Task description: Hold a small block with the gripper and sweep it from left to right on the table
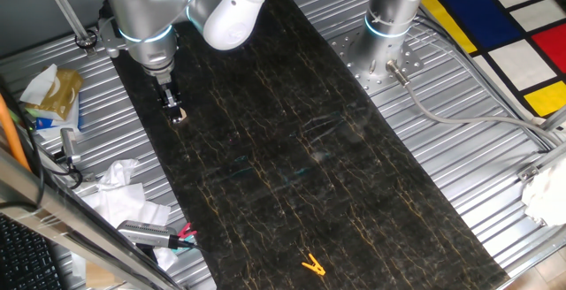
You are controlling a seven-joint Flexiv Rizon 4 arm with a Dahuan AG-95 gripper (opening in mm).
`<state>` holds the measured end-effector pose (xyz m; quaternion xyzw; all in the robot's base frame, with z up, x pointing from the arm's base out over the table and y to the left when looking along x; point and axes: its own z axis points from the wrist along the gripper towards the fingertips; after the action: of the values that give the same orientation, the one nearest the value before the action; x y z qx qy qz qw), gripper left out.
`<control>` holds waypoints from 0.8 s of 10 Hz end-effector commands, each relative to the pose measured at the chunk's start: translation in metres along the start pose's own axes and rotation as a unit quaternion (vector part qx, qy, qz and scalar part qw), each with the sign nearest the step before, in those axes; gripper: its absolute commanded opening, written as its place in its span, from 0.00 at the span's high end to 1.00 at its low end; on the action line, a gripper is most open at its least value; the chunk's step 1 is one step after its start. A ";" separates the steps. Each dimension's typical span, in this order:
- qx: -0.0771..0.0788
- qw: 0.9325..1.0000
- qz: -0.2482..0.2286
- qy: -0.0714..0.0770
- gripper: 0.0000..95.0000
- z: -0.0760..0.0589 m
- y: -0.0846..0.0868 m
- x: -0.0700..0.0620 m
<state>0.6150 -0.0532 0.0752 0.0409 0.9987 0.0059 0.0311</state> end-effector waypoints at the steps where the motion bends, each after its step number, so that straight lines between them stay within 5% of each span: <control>1: -0.001 1.000 0.001 0.001 0.40 0.002 -0.001 -0.001; 8: -0.009 1.000 0.000 0.001 0.40 0.008 -0.006 -0.004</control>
<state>0.6184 -0.0595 0.0669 0.0404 0.9986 0.0146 0.0306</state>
